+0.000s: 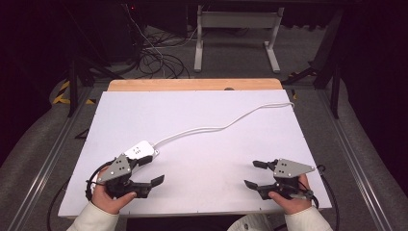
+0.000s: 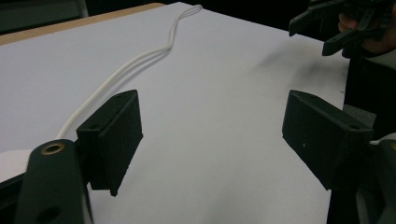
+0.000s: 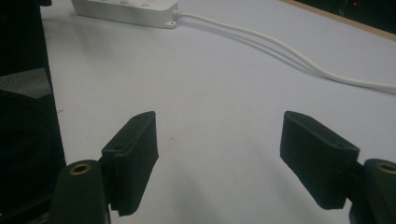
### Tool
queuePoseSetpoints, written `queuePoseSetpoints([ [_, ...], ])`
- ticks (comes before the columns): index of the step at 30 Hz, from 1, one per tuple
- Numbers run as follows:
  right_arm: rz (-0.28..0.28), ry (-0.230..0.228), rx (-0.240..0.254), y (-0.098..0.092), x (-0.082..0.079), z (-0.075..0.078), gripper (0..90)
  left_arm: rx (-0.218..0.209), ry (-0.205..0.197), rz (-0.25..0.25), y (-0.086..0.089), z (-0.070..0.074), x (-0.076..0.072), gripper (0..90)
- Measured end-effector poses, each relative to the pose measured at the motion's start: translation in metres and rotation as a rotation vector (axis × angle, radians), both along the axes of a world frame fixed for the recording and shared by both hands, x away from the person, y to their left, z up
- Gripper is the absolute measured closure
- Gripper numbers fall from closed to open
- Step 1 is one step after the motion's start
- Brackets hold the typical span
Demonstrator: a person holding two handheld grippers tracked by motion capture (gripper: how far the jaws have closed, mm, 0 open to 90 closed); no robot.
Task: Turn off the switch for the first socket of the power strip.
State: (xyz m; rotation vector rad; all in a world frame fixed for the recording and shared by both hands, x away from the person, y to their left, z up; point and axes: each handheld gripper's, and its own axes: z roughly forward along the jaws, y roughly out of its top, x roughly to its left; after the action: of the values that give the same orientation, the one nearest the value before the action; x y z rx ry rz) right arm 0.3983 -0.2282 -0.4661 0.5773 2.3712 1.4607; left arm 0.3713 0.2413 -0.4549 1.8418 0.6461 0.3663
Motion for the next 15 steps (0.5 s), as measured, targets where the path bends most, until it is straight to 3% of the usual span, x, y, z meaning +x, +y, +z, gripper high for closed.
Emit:
queuePoseSetpoints([
  [3, 0.001, -0.001, 0.001, 0.000, 0.000, 0.000, 28.2, 0.002, -0.001, -0.005, -0.001, -0.007, 0.001, 20.3],
  [5, 0.001, -0.001, 0.001, 0.000, 0.000, 0.000, 28.2, 0.034, -0.019, 0.006, -0.002, -0.011, 0.000, 20.3],
  [7, 0.002, -0.001, 0.002, 0.000, 0.000, 0.000, 28.1, 0.037, -0.014, 0.006, -0.003, -0.012, 0.000, 19.7],
  [9, 0.002, 0.000, 0.002, 0.000, 0.000, 0.000, 28.1, 0.036, -0.006, 0.000, -0.004, -0.015, -0.001, 19.4],
  [11, 0.003, 0.001, 0.001, 0.000, 0.000, 0.000, 28.0, 0.054, 0.041, 0.000, -0.006, -0.022, -0.002, 19.4],
  [15, 0.004, 0.001, 0.001, 0.000, 0.000, 0.000, 27.9, 0.071, 0.066, 0.010, -0.005, -0.031, -0.002, 19.7],
])
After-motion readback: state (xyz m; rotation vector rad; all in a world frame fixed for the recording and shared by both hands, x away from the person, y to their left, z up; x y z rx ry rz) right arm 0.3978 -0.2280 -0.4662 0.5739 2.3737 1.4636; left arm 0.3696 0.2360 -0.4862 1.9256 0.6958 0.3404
